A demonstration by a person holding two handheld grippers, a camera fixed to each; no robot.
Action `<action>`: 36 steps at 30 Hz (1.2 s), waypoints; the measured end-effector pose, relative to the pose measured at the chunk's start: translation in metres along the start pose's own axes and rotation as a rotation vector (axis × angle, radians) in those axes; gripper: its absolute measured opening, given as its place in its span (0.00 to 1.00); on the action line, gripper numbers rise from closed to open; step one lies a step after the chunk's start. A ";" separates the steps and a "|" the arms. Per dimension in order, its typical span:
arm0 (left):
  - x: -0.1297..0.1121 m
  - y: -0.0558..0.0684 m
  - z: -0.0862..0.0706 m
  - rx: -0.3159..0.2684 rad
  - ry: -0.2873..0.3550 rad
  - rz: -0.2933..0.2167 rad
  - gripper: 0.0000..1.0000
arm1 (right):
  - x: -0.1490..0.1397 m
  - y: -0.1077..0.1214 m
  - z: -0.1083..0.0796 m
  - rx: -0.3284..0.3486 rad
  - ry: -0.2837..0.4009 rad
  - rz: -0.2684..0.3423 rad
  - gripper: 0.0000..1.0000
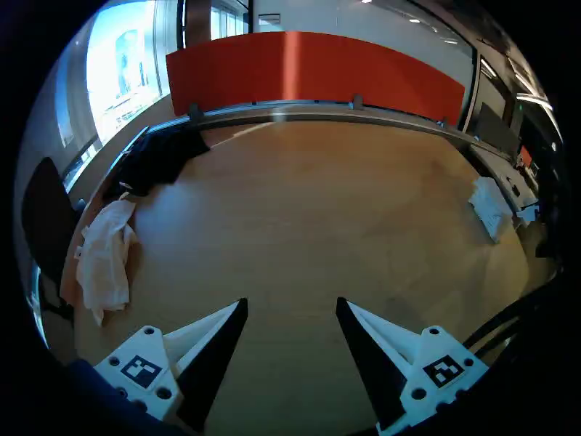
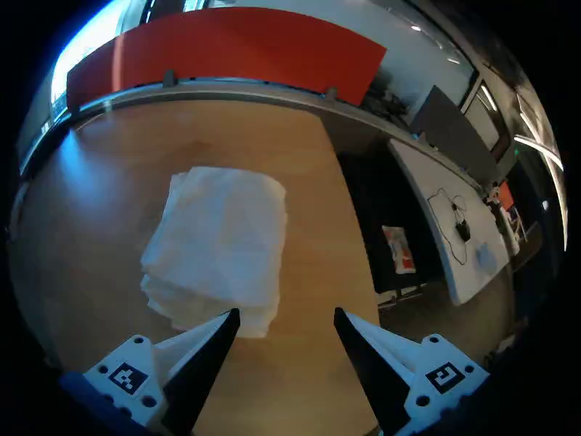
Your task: Fold towel
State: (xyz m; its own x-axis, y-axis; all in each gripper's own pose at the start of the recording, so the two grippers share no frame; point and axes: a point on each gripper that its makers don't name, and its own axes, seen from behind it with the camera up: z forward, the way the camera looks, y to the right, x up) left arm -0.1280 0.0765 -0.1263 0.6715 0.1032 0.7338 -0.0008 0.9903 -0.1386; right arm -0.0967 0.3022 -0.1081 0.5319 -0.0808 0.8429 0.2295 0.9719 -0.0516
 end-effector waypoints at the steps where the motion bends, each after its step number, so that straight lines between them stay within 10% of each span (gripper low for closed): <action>1: 0.000 0.000 0.000 -0.001 0.001 0.000 0.90 | 0.001 -0.001 -0.001 0.001 0.005 0.001 1.00; 36: 0.041 -0.011 0.005 0.019 0.099 -0.018 0.90 | 0.117 -0.070 -0.069 0.119 0.524 0.199 1.00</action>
State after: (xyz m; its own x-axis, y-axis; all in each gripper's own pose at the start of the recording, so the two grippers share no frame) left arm -0.1043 0.0700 -0.0910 0.7415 0.0771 0.6665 -0.0018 0.9936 -0.1129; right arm 0.0058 0.2091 -0.0423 0.8957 0.0375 0.4430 0.0059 0.9954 -0.0960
